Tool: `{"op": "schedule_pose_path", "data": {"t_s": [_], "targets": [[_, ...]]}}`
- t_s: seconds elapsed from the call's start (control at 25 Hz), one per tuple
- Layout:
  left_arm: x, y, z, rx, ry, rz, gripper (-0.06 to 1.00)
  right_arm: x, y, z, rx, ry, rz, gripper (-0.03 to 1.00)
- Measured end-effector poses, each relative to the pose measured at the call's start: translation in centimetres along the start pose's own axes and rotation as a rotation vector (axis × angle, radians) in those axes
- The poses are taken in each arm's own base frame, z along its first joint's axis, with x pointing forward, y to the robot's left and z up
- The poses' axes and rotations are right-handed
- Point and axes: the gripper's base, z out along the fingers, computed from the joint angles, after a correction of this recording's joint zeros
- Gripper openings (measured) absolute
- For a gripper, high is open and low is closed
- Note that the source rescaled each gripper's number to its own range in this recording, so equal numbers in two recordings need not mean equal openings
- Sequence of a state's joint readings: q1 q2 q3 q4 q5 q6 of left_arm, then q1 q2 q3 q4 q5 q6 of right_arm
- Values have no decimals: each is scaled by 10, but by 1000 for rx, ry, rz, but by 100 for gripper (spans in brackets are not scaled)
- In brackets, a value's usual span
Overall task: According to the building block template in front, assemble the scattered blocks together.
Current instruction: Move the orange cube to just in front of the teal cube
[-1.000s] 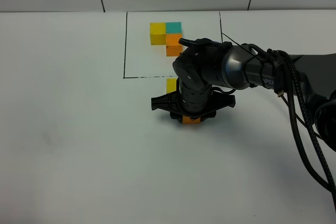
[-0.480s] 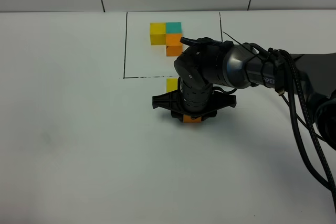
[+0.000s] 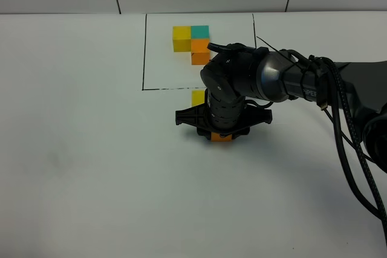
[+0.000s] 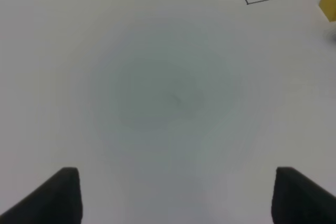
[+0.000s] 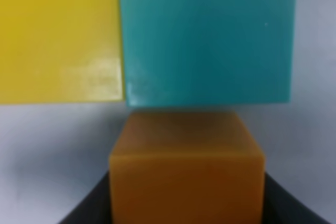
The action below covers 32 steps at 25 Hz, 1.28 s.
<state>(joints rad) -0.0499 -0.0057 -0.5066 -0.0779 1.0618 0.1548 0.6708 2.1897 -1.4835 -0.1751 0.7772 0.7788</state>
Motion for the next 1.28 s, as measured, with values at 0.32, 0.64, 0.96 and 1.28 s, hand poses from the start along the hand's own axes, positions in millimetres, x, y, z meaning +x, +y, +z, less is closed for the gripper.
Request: {"op": "schedule_pose_path", "data": {"t_s": [0.32,0.64,0.96,1.28], "targets": [[0,0,0,0,0,0,67,0,0,0,0,0,0,0],[0,0,0,0,0,0,67,-1,0,0,5,-6,8,0],[0,0,0,0,0,0,67,-1,0,0,3,-15,9,0],[0,0,0,0,0,0,67,-3,-1,0,4,-27,15,0]]}}
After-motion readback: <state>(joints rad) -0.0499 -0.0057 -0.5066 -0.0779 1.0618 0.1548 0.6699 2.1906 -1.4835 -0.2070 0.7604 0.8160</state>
